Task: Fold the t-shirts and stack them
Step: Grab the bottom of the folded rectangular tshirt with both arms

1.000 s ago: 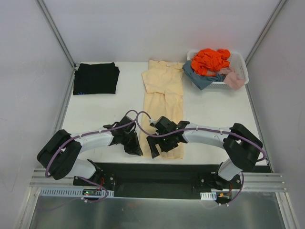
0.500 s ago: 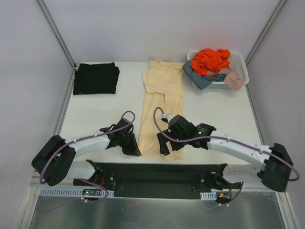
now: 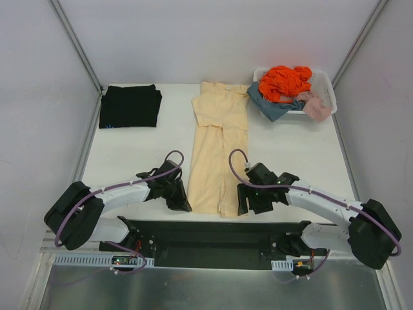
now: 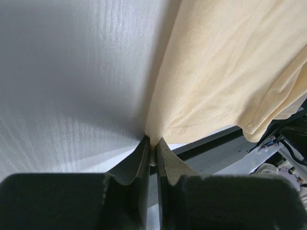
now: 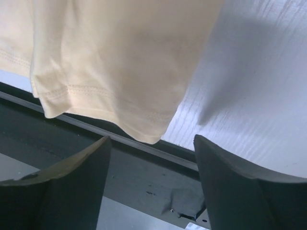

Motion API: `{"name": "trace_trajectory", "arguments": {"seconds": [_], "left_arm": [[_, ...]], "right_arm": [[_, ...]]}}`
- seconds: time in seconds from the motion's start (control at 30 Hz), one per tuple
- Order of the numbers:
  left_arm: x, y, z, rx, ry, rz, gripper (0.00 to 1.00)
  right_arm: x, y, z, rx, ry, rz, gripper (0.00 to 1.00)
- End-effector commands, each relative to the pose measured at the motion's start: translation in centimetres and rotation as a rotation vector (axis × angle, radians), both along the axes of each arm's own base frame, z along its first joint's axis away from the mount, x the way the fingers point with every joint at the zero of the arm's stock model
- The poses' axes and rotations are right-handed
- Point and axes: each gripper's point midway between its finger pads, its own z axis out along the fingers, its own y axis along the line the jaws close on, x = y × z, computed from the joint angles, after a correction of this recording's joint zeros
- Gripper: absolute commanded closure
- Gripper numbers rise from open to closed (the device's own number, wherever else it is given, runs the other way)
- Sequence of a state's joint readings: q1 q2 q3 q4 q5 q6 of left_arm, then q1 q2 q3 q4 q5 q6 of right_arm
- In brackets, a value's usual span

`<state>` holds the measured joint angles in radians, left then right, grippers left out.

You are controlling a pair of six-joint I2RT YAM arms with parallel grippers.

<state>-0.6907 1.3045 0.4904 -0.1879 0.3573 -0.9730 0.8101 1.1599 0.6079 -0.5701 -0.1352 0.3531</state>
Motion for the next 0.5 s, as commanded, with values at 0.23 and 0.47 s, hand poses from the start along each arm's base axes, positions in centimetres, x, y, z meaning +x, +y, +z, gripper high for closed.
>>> {"name": "trace_trajectory", "arguments": {"seconds": [0.23,0.47], "left_arm": [[-0.9,0.7,-1.0,0.058,0.042,0.036,0.95],[-3.5,1.0,-0.8,0.022,0.064,0.028,1.00]], "right_arm": [[-0.7,1.6,-2.4,0.095,0.073,0.000,0.62],[-3.2,2.0,-2.3,0.221,0.117,-0.019,0.93]]}}
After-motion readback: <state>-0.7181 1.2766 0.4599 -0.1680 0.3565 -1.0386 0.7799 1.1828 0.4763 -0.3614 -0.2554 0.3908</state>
